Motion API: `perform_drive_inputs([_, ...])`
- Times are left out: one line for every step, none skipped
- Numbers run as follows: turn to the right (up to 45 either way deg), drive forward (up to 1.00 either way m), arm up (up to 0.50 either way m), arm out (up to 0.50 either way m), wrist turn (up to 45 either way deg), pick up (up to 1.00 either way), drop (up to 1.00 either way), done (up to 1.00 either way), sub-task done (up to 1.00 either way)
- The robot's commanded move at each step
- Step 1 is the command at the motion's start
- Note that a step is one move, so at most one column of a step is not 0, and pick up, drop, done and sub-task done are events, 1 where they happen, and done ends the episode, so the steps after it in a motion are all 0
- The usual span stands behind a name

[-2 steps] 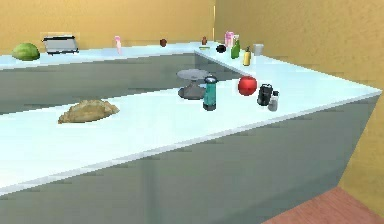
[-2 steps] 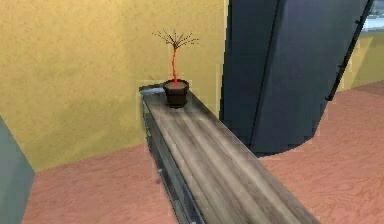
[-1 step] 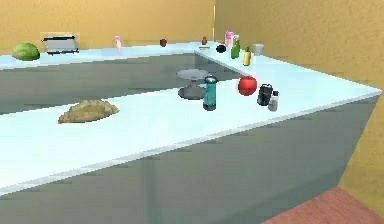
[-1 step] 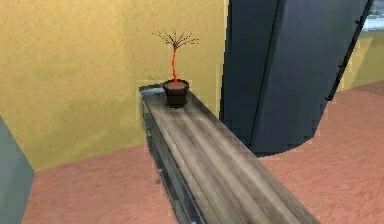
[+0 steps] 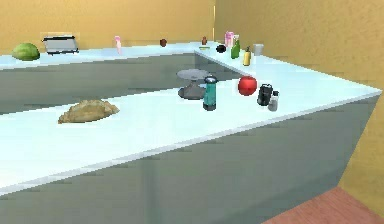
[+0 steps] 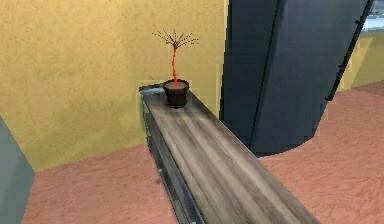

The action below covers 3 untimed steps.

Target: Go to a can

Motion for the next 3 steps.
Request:
perform_drive_inputs([45.0,0.00,0.00,0.00,0.0,0.00,0.00,0.00,0.00])
perform_drive_inputs([21.0,0.00,0.00,0.00,0.0,0.00,0.00,0.00,0.00])
perform_drive_inputs([45.0,0.00,0.00,0.00,0.0,0.00,0.00,0.00,0.00])
